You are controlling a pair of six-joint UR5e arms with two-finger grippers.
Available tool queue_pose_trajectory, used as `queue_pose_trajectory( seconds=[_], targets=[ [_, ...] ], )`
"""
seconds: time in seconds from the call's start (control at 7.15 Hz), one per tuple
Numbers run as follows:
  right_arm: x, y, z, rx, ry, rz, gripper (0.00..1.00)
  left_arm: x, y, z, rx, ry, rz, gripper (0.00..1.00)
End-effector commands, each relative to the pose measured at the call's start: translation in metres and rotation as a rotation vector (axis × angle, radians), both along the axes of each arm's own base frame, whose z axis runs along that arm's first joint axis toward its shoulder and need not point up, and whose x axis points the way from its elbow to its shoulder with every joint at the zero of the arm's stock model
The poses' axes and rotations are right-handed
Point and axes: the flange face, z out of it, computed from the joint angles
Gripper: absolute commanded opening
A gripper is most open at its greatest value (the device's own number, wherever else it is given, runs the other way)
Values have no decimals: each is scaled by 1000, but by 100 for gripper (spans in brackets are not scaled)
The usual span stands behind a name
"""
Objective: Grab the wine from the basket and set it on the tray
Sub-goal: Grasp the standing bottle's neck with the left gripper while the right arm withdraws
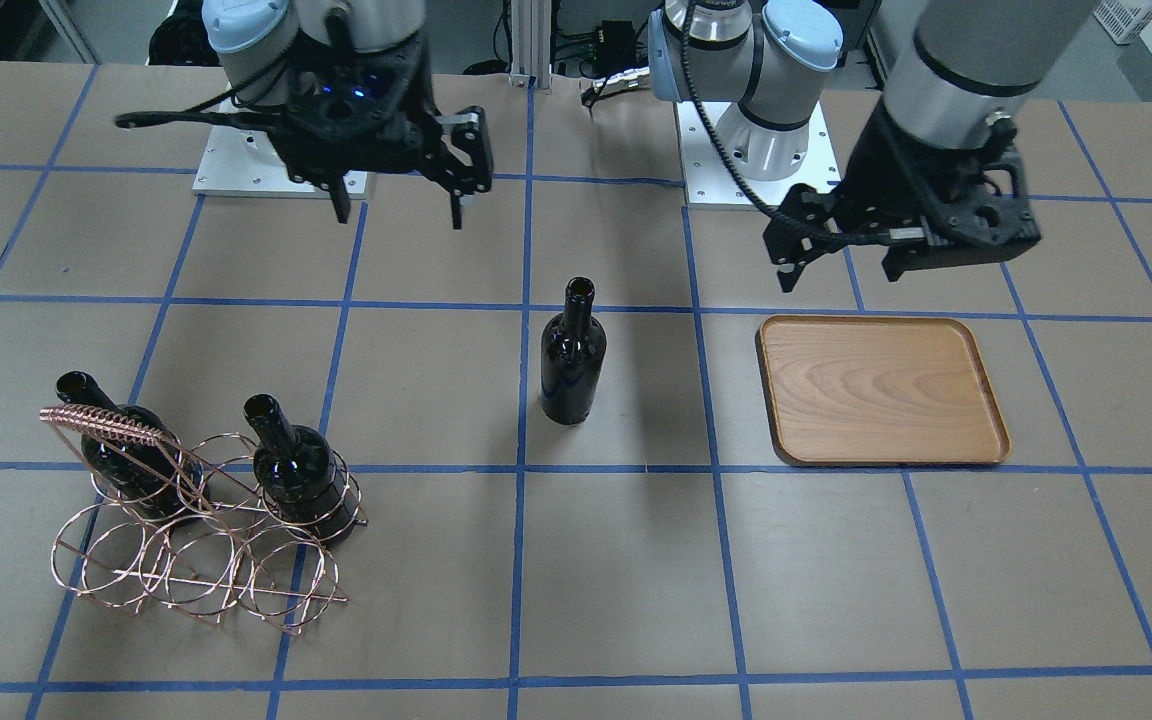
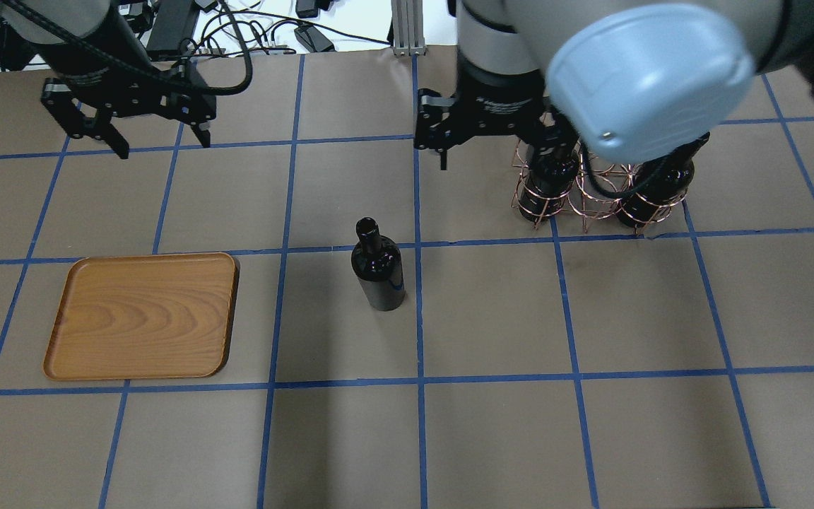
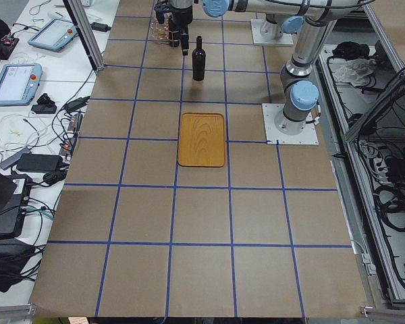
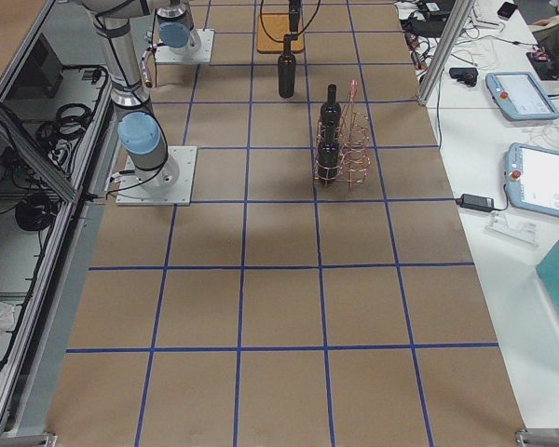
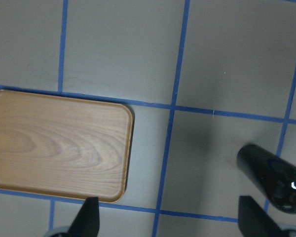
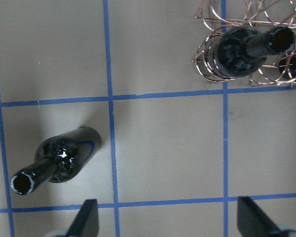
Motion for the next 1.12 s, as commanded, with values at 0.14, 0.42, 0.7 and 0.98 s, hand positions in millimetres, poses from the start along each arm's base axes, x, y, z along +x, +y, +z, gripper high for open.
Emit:
queue_pose_trajectory(
  seconds=[0.14,0.42,0.7,0.98],
  targets=[
    [-88,-23,15,-34,17,117,100,-151,18,-54,4,11,3,99],
    [-125,-33,6,-16,3,53,100,-190,33,-87,53,-8,-23,98],
    [-125,-30,5,-14,3,44,100,-180,45,-122,80,-19,-51,91],
    [-127,-25,9,-15,18,44,100,-176,41,-131,92,-18,-40,78]
  ],
)
